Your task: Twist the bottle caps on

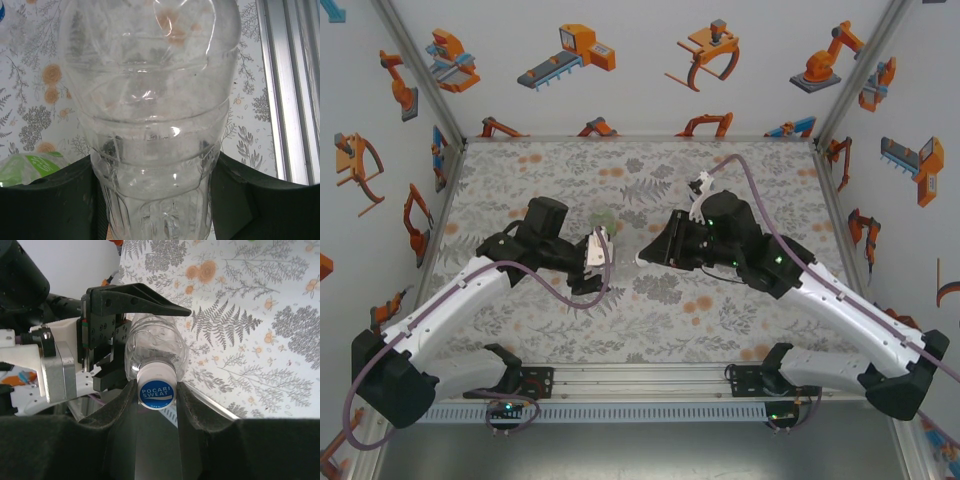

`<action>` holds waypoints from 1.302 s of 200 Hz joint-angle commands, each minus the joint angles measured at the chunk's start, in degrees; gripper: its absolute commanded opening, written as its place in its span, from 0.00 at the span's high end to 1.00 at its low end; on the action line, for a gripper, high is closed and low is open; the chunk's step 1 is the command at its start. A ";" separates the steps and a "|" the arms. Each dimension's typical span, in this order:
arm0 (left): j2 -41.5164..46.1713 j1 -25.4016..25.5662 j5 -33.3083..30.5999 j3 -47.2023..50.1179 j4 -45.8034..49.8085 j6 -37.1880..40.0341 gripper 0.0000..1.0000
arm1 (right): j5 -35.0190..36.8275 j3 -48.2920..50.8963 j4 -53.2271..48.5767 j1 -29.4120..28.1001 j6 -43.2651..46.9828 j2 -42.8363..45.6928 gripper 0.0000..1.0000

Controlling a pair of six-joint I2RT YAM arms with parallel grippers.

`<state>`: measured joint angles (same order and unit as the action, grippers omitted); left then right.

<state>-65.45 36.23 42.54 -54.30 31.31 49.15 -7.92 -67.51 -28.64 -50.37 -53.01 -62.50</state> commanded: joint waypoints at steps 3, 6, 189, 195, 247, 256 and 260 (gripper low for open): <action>1.06 0.95 5.53 -1.42 0.06 2.12 0.97 | 4.43 -1.65 2.18 0.69 13.01 2.09 0.73; 1.11 1.01 5.53 -1.42 0.07 2.10 0.97 | 4.00 -1.60 2.57 0.63 14.62 2.37 0.69; 1.83 1.00 7.60 -0.85 0.51 3.69 0.97 | -26.24 3.47 7.20 0.64 78.14 4.67 0.56; 1.82 0.97 7.56 -0.96 0.46 3.73 0.97 | -25.99 3.43 7.11 0.67 78.19 4.58 0.57; 1.66 0.95 7.60 -0.98 0.58 3.60 0.97 | -26.00 3.67 7.32 0.63 78.03 4.58 0.71; 1.61 0.98 7.55 -0.98 0.59 3.54 0.97 | -26.17 3.60 7.43 0.67 77.53 4.58 0.76; 1.56 1.02 7.47 -0.98 0.57 3.58 0.97 | -26.18 3.57 7.56 0.68 77.06 4.58 0.78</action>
<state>-64.77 37.06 47.83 -54.39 31.09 51.70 -33.45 -64.12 -22.79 -49.69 24.32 -58.02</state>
